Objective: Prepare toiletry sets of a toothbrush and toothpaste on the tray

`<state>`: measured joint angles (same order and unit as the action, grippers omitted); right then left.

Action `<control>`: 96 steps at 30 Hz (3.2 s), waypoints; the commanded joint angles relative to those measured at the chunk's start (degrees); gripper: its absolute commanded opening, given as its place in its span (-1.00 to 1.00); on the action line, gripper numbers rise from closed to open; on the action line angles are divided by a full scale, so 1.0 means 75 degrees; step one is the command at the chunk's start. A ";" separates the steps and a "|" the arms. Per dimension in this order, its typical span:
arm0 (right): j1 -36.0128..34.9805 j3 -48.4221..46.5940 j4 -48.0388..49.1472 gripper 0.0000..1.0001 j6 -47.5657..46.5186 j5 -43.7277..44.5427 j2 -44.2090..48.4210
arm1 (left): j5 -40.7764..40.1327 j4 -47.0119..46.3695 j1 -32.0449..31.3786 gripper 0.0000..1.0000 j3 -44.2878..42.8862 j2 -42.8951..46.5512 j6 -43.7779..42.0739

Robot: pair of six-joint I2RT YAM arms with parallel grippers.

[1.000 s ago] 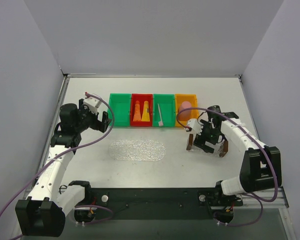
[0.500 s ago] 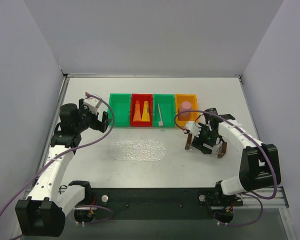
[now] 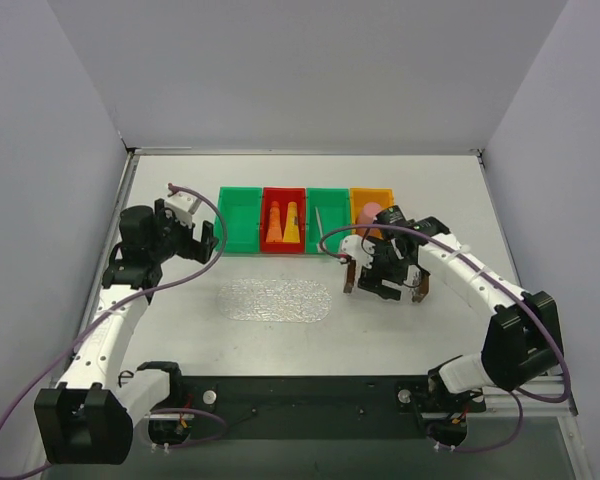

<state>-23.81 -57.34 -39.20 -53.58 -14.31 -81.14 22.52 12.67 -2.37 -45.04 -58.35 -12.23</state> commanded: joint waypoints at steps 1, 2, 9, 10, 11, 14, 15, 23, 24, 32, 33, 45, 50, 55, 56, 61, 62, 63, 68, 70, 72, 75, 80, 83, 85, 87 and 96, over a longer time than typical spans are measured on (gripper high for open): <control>-0.0620 -0.0943 -0.0597 -0.30 0.0709 0.0068 -0.0137 | 0.0090 -0.0306 0.0269 0.95 -0.0194 -0.0048 0.0142; -0.0715 -0.1246 -0.0621 -0.31 0.0804 0.0056 -0.0219 | 0.0149 -0.0329 0.0525 0.95 -0.0206 -0.0072 0.0177; -0.1804 -0.2514 -0.0867 -0.31 0.1437 0.0161 -0.1225 | 0.0665 -0.0236 0.1230 0.95 -0.0335 -0.0213 0.0283; -0.1933 -0.2642 -0.0879 -0.31 0.1472 0.0219 -0.1332 | 0.0653 -0.0247 0.1265 0.95 -0.0323 -0.0201 0.0260; -0.2190 -0.2748 -0.0890 -0.31 0.1542 0.0336 -0.1449 | 0.0630 -0.0247 0.1277 0.95 -0.0300 -0.0201 0.0236; -0.2600 -0.3252 -0.0937 -0.32 0.1800 0.0419 -0.1941 | 0.0548 -0.0294 0.1336 0.95 -0.0288 -0.0212 0.0271; -0.2707 -0.3520 -0.0949 -0.31 0.1940 0.0466 -0.2186 | 0.0536 -0.0306 0.1347 0.95 -0.0277 -0.0201 0.0260; -0.3328 -0.4623 -0.0972 -0.35 0.2679 0.0349 -0.3488 | 0.0419 -0.0330 0.1780 0.95 -0.0323 -0.0365 0.0259; -0.3445 -0.4670 -0.0961 -0.35 0.2726 0.0314 -0.3559 | 0.0442 -0.0329 0.1839 0.95 -0.0335 -0.0400 0.0271; -0.3868 -0.5174 -0.0855 -0.35 0.3218 0.0173 -0.4168 | 0.0851 -0.0458 0.2589 0.95 -0.0511 -0.0611 0.0236; -0.3914 -0.5221 -0.0821 -0.35 0.3219 0.0185 -0.4215 | 0.0899 -0.0447 0.2648 0.95 -0.0534 -0.0657 0.0248; -0.4325 -0.5398 -0.0656 -0.36 0.3382 0.0348 -0.4790 | 0.1122 -0.0458 0.2941 0.95 -0.0558 -0.0646 0.0213; -0.4372 -0.5245 -0.0376 -0.37 0.3453 0.0595 -0.4825 | 0.1192 -0.0423 0.2953 0.95 -0.0558 -0.0635 0.0189; -0.4407 -0.5198 -0.0316 -0.36 0.3441 0.0724 -0.4837 | 0.1215 -0.0423 0.2953 0.95 -0.0511 -0.0623 0.0154; -0.4407 -0.5152 -0.0305 -0.37 0.3430 0.0770 -0.4849 | 0.1216 -0.0423 0.2953 0.95 -0.0511 -0.0600 0.0154; -0.4407 -0.4999 -0.0281 -0.37 0.3430 0.0806 -0.4790 | 0.1216 -0.0435 0.2953 0.95 -0.0452 -0.0576 0.0131; -0.4407 -0.4976 -0.0258 -0.36 0.3429 0.0829 -0.4779 | 0.1216 -0.0423 0.2953 0.95 -0.0452 -0.0576 0.0131; -0.4407 -0.4929 -0.0258 -0.36 0.3429 0.0841 -0.4767 | 0.1239 -0.0423 0.2953 0.95 -0.0464 -0.0576 0.0142; -0.4407 -0.4777 -0.0187 -0.36 0.3418 0.0864 -0.4720 | 0.1227 -0.0423 0.2953 0.95 -0.0464 -0.0552 0.0142; -0.4407 -0.4706 -0.0141 -0.37 0.3406 0.0923 -0.4708 | 0.1239 -0.0435 0.2941 0.95 -0.0429 -0.0564 0.0142; -0.4407 -0.4683 -0.0129 -0.36 0.3418 0.0923 -0.4696 | 0.1239 -0.0447 0.2953 0.95 -0.0417 -0.0576 0.0142; -0.4419 -0.4647 -0.0117 -0.35 0.3394 0.0935 -0.4696 | 0.1239 -0.0458 0.2953 0.95 -0.0405 -0.0576 0.0131; -0.4419 -0.4601 -0.0117 -0.33 0.3371 0.0946 -0.4638 | 0.1227 -0.0470 0.2965 0.95 -0.0347 -0.0553 0.0130; -0.4419 -0.4589 -0.0105 -0.31 0.3371 0.0981 -0.4638 | 0.1251 -0.0470 0.2953 0.95 -0.0347 -0.0553 0.0119; -0.4419 -0.4565 -0.0105 -0.29 0.3371 0.0982 -0.4638 | 0.1251 -0.0459 0.2953 0.95 -0.0335 -0.0552 0.0131; -0.4419 -0.4542 -0.0105 -0.25 0.3371 0.0970 -0.4626 | 0.1263 -0.0458 0.2953 0.95 -0.0323 -0.0552 0.0119; -0.4419 -0.4565 -0.0105 0.09 0.3347 0.1017 -0.4544 | 0.1239 -0.0458 0.2953 0.95 -0.0323 -0.0517 0.0095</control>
<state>-56.66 -92.66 -38.24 -28.32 -8.32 -117.47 30.52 11.81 19.29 -46.54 -63.55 -10.79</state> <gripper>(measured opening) 0.732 0.975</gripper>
